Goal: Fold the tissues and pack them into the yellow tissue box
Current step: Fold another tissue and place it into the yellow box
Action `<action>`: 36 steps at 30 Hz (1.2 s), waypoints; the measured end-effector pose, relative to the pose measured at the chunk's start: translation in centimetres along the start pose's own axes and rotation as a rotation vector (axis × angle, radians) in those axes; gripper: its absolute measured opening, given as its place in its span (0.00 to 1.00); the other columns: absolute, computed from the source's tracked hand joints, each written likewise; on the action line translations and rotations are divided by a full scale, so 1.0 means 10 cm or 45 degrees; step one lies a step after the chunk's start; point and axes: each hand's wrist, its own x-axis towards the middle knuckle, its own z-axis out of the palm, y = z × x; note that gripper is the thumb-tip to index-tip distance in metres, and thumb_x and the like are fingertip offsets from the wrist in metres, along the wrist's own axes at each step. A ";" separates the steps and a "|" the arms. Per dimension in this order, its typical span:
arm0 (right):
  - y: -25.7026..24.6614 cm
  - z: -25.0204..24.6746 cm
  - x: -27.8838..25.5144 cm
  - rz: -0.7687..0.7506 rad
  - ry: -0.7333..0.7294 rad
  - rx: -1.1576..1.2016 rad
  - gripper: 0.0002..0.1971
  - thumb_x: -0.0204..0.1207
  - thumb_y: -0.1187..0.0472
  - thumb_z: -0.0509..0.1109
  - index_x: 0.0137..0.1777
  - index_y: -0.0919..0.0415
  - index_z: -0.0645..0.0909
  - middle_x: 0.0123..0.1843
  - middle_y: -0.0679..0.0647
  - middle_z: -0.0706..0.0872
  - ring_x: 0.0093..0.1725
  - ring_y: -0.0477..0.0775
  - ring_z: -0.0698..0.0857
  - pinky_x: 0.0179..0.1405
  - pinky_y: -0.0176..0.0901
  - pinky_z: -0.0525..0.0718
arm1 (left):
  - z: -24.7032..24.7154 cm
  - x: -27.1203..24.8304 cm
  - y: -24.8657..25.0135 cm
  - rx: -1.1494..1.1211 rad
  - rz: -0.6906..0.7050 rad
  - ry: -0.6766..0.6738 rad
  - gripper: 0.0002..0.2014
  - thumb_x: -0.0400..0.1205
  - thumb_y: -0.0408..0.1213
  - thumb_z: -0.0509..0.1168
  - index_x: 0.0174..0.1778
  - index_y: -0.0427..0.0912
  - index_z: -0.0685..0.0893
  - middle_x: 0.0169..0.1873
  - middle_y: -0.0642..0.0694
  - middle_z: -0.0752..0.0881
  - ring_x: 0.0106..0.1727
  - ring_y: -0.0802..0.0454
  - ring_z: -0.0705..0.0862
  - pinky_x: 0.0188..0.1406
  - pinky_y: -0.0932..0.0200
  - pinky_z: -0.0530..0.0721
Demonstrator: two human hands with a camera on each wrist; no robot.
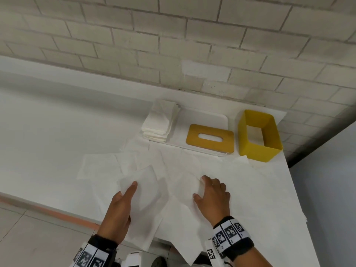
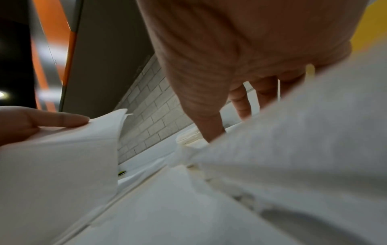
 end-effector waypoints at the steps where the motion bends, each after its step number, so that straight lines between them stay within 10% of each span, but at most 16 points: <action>1: -0.01 -0.01 0.04 0.007 -0.013 -0.015 0.32 0.80 0.43 0.68 0.82 0.47 0.63 0.74 0.53 0.74 0.74 0.60 0.71 0.69 0.56 0.72 | 0.01 -0.01 0.00 0.001 0.001 -0.002 0.21 0.85 0.56 0.66 0.68 0.47 0.86 0.59 0.44 0.93 0.64 0.39 0.89 0.72 0.32 0.82; 6: -0.06 -0.08 0.15 -0.007 -0.055 0.107 0.21 0.81 0.48 0.69 0.73 0.44 0.73 0.67 0.45 0.83 0.68 0.55 0.79 0.66 0.53 0.73 | 0.08 -0.05 0.02 -0.015 -0.004 -0.035 0.19 0.88 0.53 0.64 0.69 0.45 0.86 0.59 0.45 0.93 0.64 0.41 0.90 0.73 0.35 0.81; 12: -0.21 -0.59 -0.12 -0.295 0.021 0.753 0.07 0.81 0.55 0.74 0.44 0.55 0.82 0.34 0.47 0.82 0.36 0.47 0.79 0.40 0.39 0.78 | 0.14 -0.07 0.11 -0.126 0.021 -0.067 0.22 0.86 0.53 0.66 0.72 0.45 0.84 0.63 0.44 0.92 0.67 0.40 0.88 0.75 0.34 0.79; 18: -0.50 -1.12 -0.53 -0.538 -0.408 1.595 0.10 0.80 0.69 0.73 0.60 0.62 0.87 0.56 0.59 0.93 0.57 0.61 0.91 0.58 0.48 0.89 | 0.26 -0.17 0.25 -0.163 0.095 -0.249 0.25 0.83 0.51 0.66 0.74 0.44 0.84 0.65 0.43 0.91 0.67 0.43 0.89 0.71 0.40 0.82; 31: -0.61 -0.78 -0.49 -0.284 -0.270 1.554 0.08 0.80 0.66 0.76 0.57 0.60 0.87 0.52 0.55 0.94 0.53 0.58 0.93 0.57 0.52 0.89 | 0.47 -0.32 0.27 -0.271 0.145 -0.504 0.30 0.83 0.61 0.52 0.65 0.50 0.91 0.68 0.39 0.89 0.70 0.42 0.87 0.69 0.43 0.82; 36: -0.62 -0.76 -0.49 -0.267 -0.267 1.533 0.08 0.80 0.64 0.76 0.58 0.57 0.87 0.53 0.54 0.94 0.53 0.60 0.92 0.60 0.59 0.89 | 0.47 -0.36 0.22 -0.374 0.137 -0.520 0.43 0.79 0.74 0.51 0.76 0.43 0.81 0.68 0.37 0.88 0.69 0.42 0.88 0.58 0.52 0.90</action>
